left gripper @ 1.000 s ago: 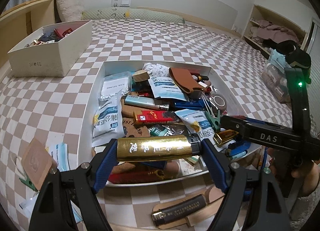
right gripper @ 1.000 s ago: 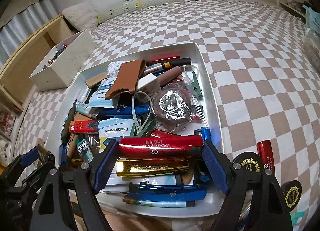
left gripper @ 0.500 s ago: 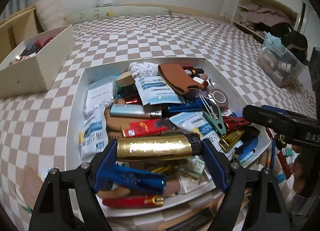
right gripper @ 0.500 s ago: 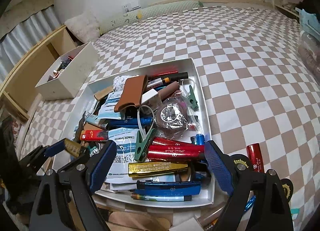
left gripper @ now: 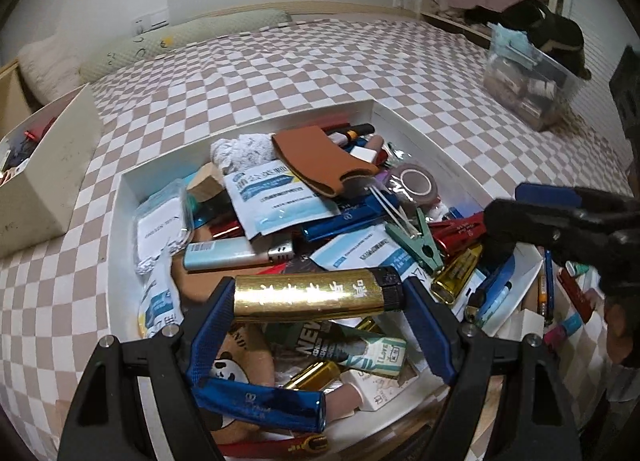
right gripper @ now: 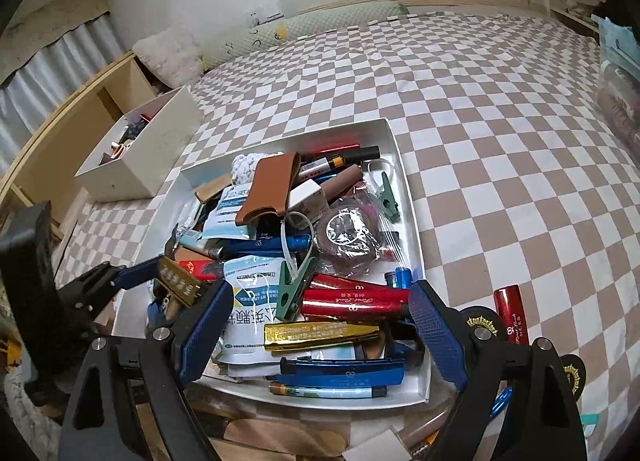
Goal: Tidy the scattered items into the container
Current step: 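Lower the gold lighter into the white box and open the left gripper while the right releases the red lighter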
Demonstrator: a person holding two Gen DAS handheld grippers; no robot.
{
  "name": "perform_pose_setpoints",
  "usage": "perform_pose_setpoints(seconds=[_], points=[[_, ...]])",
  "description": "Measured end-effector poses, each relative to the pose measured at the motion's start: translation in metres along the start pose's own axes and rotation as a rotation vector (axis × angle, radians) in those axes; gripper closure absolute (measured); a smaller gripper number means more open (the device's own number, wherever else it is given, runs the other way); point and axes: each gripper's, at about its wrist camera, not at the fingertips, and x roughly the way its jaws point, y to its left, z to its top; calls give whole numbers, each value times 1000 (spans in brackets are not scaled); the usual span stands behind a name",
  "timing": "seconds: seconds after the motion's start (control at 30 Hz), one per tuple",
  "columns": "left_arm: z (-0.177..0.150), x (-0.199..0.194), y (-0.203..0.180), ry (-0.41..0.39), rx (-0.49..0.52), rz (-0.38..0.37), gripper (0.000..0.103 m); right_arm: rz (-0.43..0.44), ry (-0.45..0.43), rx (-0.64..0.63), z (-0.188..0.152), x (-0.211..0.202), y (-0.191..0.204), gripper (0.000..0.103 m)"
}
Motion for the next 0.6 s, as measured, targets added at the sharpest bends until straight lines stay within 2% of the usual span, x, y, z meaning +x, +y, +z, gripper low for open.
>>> perform_pose_setpoints(seconds=[0.17,0.23,0.3,0.43,0.6], points=[[-5,9,3,33,23,-13,20,13,-6,6,1,-5,0,14],[-5,8,6,30,34,-19,16,12,-9,7,1,-6,0,14],[-5,7,10,35,22,-17,13,11,-11,13,1,-6,-1,14],[-7,3,18,30,-11,-20,13,18,-11,23,1,-6,-1,14],[-11,-5,28,15,-52,11,13,20,-8,23,0,-6,-1,14]])
